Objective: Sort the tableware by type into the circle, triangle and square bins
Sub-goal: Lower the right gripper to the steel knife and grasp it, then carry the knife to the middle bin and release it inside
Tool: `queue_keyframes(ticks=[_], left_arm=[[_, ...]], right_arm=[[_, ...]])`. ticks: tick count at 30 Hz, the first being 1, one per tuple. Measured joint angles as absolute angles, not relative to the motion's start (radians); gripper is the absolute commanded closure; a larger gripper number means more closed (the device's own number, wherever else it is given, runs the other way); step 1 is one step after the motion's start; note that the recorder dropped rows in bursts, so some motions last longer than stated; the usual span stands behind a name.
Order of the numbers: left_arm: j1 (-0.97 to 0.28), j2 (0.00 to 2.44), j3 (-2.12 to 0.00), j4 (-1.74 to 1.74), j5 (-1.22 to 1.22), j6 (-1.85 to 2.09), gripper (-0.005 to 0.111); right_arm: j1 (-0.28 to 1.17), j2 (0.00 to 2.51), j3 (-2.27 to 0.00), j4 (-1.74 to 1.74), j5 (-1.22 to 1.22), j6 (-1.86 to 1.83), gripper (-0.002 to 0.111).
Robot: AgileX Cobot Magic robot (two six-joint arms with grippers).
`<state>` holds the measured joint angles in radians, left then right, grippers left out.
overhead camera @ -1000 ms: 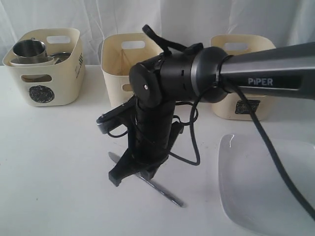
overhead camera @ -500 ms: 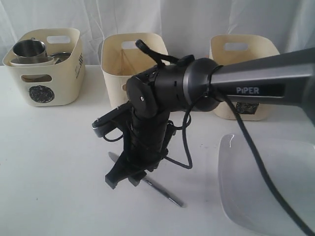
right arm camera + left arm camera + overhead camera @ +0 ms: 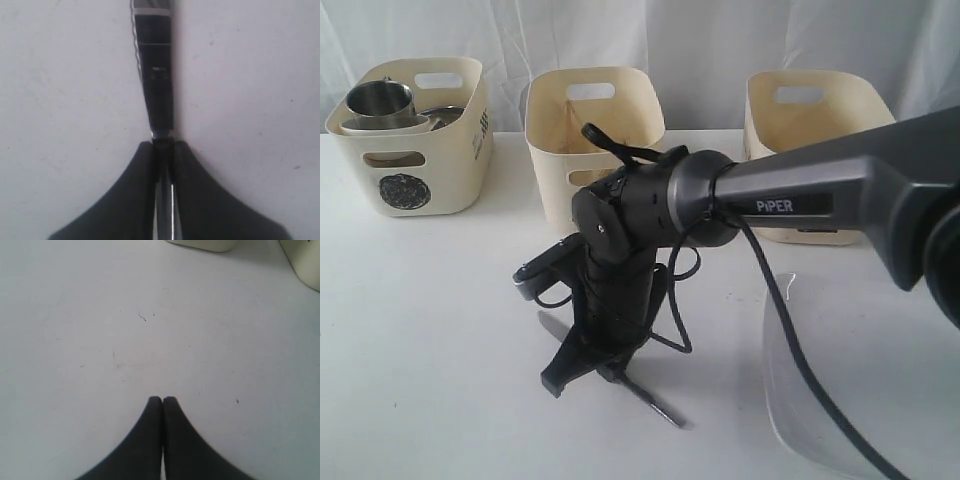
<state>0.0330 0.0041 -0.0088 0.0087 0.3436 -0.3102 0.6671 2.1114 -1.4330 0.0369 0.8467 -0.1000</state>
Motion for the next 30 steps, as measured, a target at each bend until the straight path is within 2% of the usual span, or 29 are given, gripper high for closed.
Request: queue_keyframes(ticks=[5, 13, 17, 30], left_arm=[[0.033, 0.004, -0.009, 0.009, 0.344, -0.310, 0.107], [0.033, 0.004, -0.009, 0.009, 0.344, -0.310, 0.107], [0.033, 0.004, -0.009, 0.009, 0.344, -0.310, 0.107], [0.033, 0.004, -0.009, 0.009, 0.344, -0.310, 0.107]], right_arm=[[0.667, 2.098, -1.495, 0.046, 0.925, -0.116, 0.108], [0.654, 2.010, -1.578, 0.055, 0.921, -0.124, 0.108], [0.618, 1.993, -1.605, 0.178, 0.946, -0.164, 0.108], [0.198, 1.941, -1.722, 1.037, 0.922, -0.627, 0.108]])
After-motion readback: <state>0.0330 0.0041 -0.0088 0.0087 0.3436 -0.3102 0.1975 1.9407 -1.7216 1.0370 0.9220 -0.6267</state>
